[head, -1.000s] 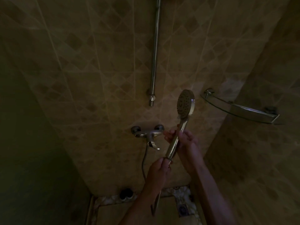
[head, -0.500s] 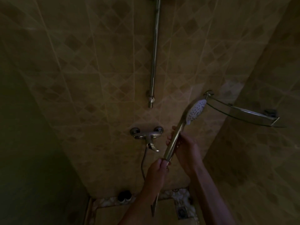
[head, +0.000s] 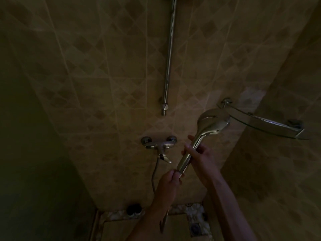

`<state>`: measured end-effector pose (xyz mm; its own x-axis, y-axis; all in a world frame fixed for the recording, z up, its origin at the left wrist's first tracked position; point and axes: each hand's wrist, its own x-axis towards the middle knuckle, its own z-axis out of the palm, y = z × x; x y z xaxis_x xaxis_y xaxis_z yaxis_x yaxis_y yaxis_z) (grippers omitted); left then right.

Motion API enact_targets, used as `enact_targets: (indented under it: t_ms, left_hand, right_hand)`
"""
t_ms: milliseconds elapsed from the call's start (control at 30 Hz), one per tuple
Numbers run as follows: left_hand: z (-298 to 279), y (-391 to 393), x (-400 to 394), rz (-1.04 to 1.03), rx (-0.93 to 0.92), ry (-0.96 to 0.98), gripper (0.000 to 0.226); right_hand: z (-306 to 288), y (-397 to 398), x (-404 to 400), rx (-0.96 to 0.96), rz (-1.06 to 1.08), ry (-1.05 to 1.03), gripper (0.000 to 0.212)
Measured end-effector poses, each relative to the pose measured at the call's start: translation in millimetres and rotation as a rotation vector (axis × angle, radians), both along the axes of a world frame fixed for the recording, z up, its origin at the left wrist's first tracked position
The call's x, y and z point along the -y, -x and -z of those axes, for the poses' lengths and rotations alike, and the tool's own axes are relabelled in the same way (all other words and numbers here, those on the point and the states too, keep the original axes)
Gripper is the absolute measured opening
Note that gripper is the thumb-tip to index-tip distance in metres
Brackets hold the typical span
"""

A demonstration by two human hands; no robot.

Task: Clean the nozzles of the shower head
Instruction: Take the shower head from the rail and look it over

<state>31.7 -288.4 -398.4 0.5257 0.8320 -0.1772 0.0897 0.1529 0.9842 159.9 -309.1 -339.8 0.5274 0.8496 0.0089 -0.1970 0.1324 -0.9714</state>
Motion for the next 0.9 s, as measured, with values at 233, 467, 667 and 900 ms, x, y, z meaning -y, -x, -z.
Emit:
enact_targets:
  t_ms: [233,467,667,900]
  left_hand:
    - [-0.4,0.6,-3.7,-0.007,0.003,-0.001,0.026]
    - [-0.2,-1.9,-10.5,-0.021,-0.03,-0.013,0.027]
    - [2.5,-5.0,-9.5,-0.009,0.014,0.034,0.026]
    - [0.3,-3.0,-11.6,0.004,0.032,0.024,0.027]
  right_hand:
    - [6.9,5.6,-1.5,-0.096,0.072,-0.136,0.034]
    - [11.4,1.4,-6.6,-0.272,0.055,-0.273,0.028]
    - [7.8,12.8,-12.7,-0.301,0.058,-0.279,0.014]
    - [12.7,12.3,-18.2,-0.005,0.218,-0.14,0.012]
